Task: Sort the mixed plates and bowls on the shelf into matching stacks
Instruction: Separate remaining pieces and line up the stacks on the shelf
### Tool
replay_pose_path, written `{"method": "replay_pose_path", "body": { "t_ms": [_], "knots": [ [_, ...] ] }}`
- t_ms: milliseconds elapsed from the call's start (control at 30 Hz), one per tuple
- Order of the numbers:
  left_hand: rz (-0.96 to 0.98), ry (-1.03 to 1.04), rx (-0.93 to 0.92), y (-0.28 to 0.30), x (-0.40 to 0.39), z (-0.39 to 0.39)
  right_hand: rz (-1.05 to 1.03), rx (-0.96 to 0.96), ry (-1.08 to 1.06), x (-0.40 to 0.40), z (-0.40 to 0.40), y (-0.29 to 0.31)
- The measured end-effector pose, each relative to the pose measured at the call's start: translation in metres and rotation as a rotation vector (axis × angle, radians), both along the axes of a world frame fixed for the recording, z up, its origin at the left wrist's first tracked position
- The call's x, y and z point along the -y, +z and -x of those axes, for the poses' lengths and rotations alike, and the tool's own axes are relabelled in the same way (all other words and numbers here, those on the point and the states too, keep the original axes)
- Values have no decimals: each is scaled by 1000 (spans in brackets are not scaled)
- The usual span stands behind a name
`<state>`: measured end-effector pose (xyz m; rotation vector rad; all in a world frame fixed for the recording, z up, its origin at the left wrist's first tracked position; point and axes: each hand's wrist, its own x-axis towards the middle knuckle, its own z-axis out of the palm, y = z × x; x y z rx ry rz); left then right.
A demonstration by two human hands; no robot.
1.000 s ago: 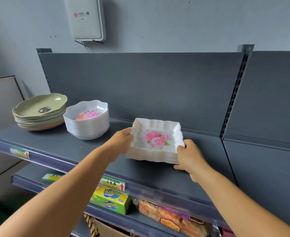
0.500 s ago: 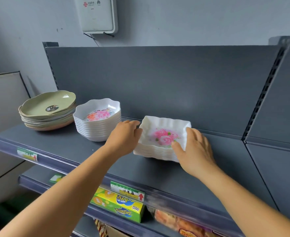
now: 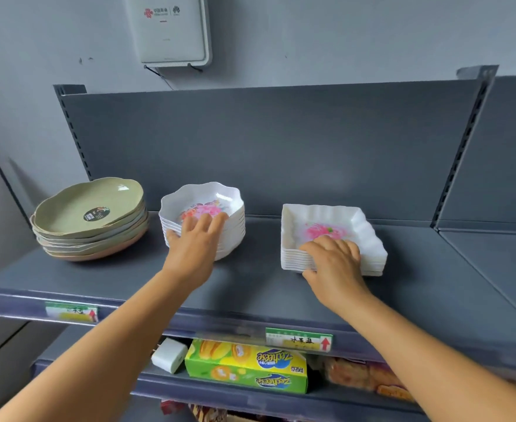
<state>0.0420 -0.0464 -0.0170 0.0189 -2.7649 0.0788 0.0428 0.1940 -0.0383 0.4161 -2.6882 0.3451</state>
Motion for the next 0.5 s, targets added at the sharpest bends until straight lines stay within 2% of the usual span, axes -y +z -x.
{"method": "replay_pose_path", "body": {
  "t_ms": [267, 500],
  "knots": [
    [28, -213, 38, 6, 31, 15, -19, 7, -36, 25, 8, 4],
    [27, -234, 14, 6, 29, 15, -51, 54, -63, 34, 5, 11]
  ]
}}
